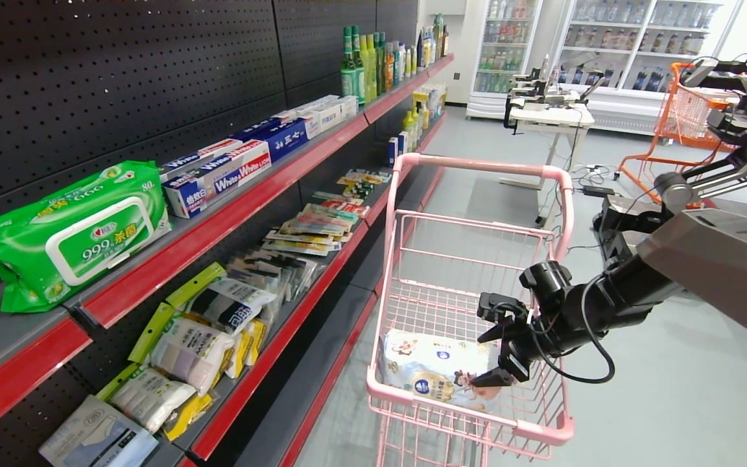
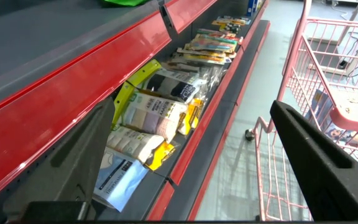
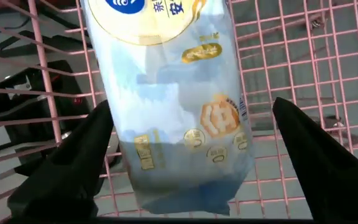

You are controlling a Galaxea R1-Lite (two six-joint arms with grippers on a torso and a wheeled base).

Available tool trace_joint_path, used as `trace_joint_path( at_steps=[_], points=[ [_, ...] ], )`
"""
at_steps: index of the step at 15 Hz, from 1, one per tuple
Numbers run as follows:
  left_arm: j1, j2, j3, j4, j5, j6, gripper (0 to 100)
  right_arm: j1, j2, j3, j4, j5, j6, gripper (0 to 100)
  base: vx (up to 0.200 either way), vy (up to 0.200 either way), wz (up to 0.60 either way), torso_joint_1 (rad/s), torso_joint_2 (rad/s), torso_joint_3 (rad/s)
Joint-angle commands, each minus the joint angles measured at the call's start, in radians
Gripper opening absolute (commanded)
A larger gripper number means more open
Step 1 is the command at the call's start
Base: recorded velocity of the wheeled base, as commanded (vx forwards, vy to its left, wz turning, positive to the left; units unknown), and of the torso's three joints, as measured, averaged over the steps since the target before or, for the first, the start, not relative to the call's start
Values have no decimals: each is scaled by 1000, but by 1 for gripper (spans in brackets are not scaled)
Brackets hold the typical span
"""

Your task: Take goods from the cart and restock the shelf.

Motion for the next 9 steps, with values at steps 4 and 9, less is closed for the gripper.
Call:
trace_joint_path(
  at_steps=[4, 9],
  points=[
    [0, 1, 0, 0, 0, 1, 100, 22, 72, -29, -26, -1, 3, 100, 0, 0, 0, 0, 0, 0],
    [0, 1, 0, 0, 0, -1, 100, 37, 113, -51, -55, -4, 1, 100, 0, 0, 0, 0, 0, 0]
  ],
)
